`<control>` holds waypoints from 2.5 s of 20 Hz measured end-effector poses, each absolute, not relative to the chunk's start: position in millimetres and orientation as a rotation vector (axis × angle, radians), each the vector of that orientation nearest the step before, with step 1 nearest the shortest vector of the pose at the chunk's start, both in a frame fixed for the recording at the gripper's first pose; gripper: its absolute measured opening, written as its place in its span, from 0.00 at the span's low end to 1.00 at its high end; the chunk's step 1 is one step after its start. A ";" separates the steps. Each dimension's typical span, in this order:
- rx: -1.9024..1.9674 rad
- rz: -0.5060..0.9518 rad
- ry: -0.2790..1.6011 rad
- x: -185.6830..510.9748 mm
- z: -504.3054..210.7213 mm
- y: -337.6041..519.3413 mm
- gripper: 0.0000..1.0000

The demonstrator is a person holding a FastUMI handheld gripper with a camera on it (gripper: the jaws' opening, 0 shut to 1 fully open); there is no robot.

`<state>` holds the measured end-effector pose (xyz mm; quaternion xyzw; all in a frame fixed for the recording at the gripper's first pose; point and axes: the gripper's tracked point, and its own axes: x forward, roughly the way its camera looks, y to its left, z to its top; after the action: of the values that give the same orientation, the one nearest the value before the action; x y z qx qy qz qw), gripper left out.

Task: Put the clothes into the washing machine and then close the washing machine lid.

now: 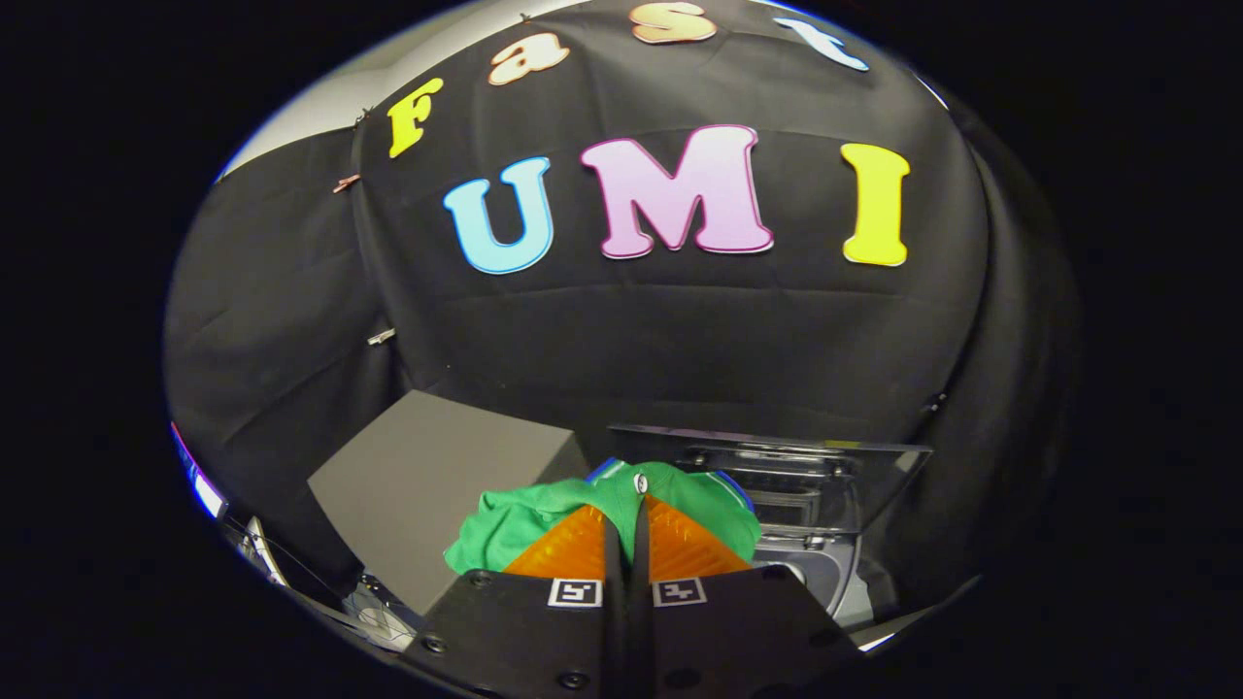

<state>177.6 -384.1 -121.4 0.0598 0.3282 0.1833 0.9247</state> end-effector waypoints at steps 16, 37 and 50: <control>0.123 0.262 0.713 219.9 -218.5 -447.1 0.04; -0.042 0.073 1.033 132.9 -413.3 -484.9 0.05; -0.104 0.125 0.966 133.3 -411.9 -477.1 0.98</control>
<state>133.3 -477.1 -411.9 -0.0502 0.4640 0.0602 0.8824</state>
